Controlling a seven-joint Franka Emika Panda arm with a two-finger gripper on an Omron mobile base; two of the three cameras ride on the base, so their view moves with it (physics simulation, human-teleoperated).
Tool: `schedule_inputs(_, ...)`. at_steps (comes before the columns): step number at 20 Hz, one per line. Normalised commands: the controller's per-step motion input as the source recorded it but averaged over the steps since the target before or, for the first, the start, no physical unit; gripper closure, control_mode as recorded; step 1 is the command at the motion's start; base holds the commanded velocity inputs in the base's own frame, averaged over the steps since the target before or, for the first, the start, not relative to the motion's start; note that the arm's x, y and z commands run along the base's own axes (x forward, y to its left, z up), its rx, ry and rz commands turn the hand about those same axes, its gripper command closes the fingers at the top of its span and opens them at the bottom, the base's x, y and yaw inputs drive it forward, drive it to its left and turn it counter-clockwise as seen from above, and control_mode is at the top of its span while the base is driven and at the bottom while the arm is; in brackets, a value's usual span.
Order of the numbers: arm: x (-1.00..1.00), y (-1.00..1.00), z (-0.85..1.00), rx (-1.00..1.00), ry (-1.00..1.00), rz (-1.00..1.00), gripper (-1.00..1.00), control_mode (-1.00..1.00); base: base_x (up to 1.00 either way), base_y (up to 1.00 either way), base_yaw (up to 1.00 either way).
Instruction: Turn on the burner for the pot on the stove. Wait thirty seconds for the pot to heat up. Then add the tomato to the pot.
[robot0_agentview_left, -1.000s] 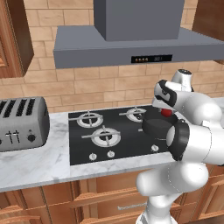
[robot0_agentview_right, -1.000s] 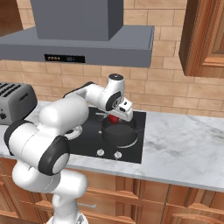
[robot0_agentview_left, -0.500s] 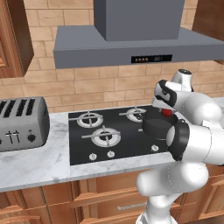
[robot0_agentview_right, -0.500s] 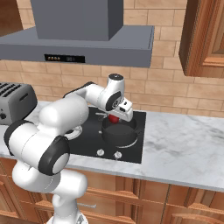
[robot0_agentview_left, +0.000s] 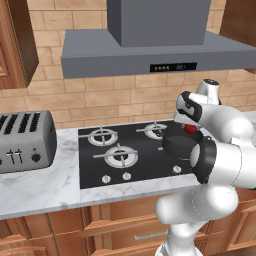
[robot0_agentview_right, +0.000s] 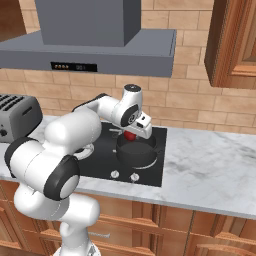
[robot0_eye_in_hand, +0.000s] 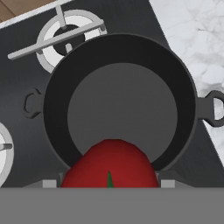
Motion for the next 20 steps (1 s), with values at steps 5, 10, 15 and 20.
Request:
schedule_inputs(5,0.00,0.00,0.00,0.00,0.00,0.00,1.00,-1.00,0.00,0.00,0.00)
schedule_inputs(10,0.00,0.00,0.00,0.00,0.00,0.00,1.00,-1.00,0.00,0.00,0.00)
schedule_inputs(15,0.00,0.00,0.00,0.00,0.00,0.00,1.00,-1.00,0.00,0.00,0.00)
schedule_inputs(20,0.00,0.00,0.00,0.00,0.00,0.00,1.00,-1.00,0.00,0.00,0.00)
